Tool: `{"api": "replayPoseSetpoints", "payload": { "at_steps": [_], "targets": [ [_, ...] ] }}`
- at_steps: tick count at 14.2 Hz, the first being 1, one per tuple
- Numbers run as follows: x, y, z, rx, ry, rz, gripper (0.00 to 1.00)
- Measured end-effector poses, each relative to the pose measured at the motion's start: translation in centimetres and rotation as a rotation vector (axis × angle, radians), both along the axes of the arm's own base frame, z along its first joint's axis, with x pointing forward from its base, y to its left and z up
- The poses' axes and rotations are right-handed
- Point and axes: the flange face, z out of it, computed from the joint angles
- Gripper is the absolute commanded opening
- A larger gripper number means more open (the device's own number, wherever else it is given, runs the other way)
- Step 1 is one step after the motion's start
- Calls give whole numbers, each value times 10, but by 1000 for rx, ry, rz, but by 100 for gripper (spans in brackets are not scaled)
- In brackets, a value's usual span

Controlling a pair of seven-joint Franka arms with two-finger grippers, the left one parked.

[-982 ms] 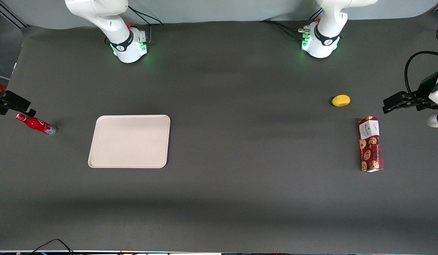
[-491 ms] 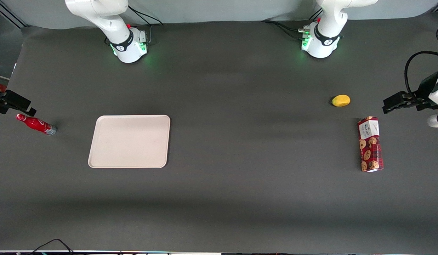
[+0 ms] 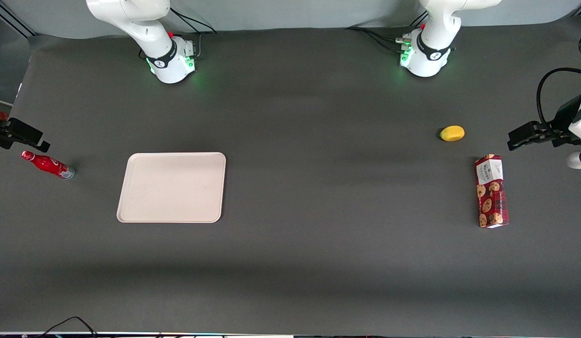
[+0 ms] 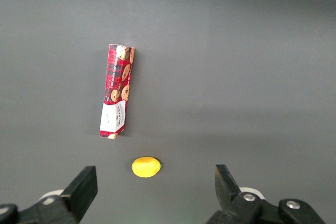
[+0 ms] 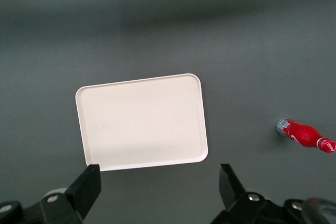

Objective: Place coke bottle on tray

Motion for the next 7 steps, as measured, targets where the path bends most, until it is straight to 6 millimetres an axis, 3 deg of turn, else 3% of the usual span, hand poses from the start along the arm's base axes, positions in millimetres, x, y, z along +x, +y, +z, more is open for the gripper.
{"api": "replayPoseSetpoints", "payload": {
  "at_steps": [7],
  "targets": [
    [-3,-10,-2,1,17,-17,100]
  ]
}}
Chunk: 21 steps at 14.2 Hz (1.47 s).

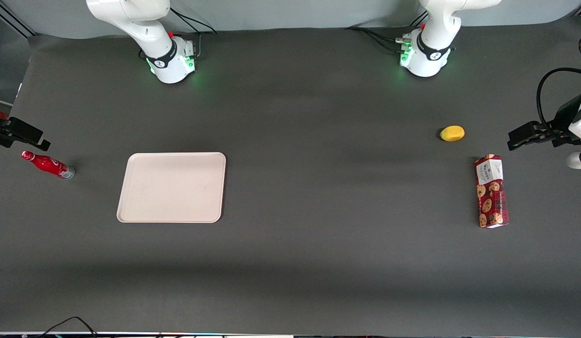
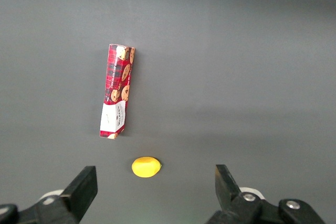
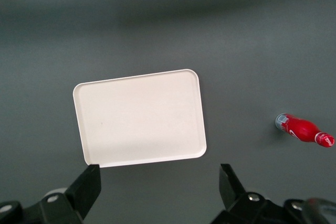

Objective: Place coke bottle on tray

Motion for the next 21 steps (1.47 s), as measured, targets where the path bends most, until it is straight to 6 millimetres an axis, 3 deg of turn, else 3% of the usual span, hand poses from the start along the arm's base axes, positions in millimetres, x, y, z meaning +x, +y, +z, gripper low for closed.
{"api": "replayPoseSetpoints", "payload": {
  "at_steps": [3,7,9,11,13,19,21],
  "targets": [
    [-9,-46,-1,-27,21,-74,100],
    [-41,-154,-9,-40,39,-192,100],
    [-62,-205,-26,-39,50,-219,100],
    [-79,-244,-57,-41,50,-238,100],
    [-92,-265,-88,-36,64,-244,100],
    [-131,-294,-197,-44,63,-221,100],
    [-151,-310,-220,-60,50,-225,100]
  ]
}}
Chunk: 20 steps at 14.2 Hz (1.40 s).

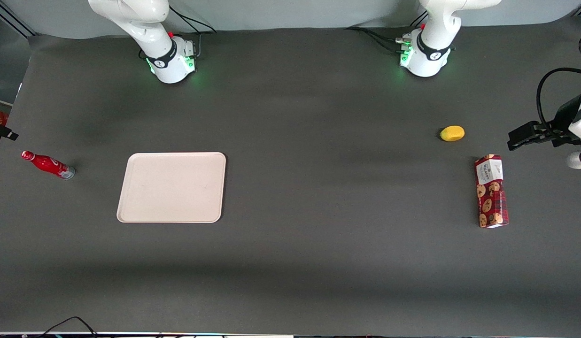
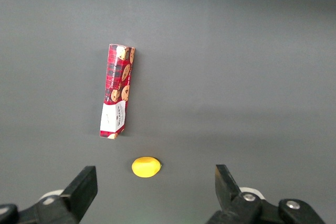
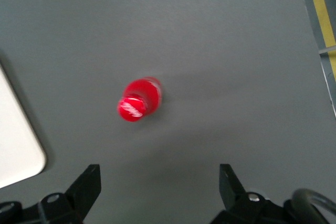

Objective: Place coke bottle on tray
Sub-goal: 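Lower the open right gripper over the red Coca-Cola bottle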

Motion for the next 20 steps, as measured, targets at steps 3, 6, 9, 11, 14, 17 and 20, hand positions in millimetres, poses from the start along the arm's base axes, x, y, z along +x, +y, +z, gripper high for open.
{"api": "replayPoseSetpoints", "payload": {
  "at_steps": [3,6,9,11,14,17,20],
  "targets": [
    [-3,-6,-18,-2,-22,-24,100],
    [5,-4,-45,37,-22,-24,100],
    [13,-3,-66,24,-6,-12,100],
    [18,-2,-72,12,-5,-6,100],
    [20,-3,-78,9,-8,-12,100],
    [20,-2,-83,24,-10,-27,100],
    [28,3,-83,28,-16,-16,100]
  ]
}}
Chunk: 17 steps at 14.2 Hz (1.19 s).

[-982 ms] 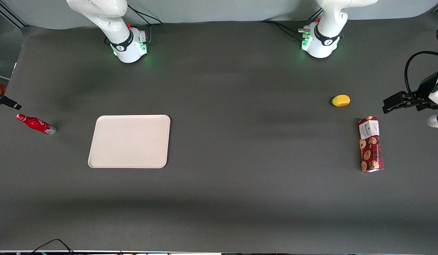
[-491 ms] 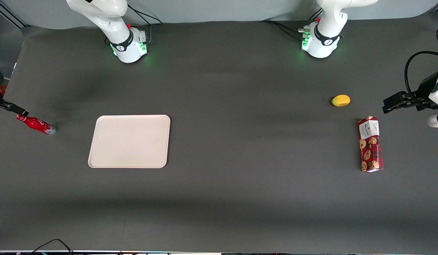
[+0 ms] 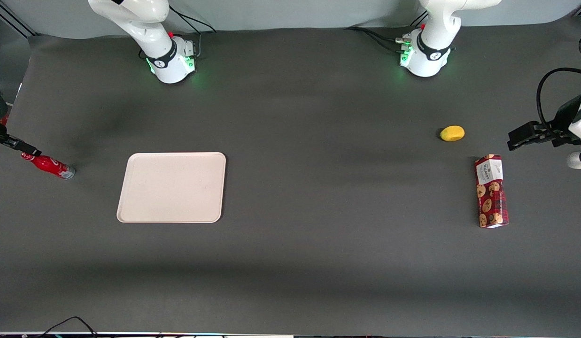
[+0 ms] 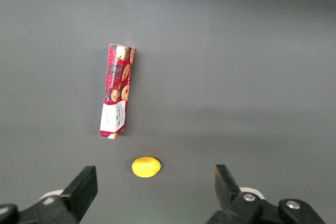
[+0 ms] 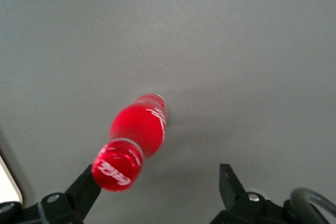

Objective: Place coke bottle on tray
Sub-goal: 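Lower the open right gripper over the red Coca-Cola bottle, then close the right gripper around the bottle's neck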

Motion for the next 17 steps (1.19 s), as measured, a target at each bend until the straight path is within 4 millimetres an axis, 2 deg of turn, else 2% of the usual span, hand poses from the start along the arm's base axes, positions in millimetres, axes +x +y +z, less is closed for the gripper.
{"api": "replayPoseSetpoints", "payload": {
  "at_steps": [3,7,8,12,13,15,17],
  "targets": [
    [21,19,3,16,-21,20,100],
    [25,18,3,12,-24,21,100],
    [25,18,2,11,-22,21,97],
    [26,16,-1,10,-16,19,50],
    [27,16,-1,10,-17,19,36],
    [27,16,-1,10,-17,19,1],
    [27,16,0,9,-17,19,0]
  ]
}}
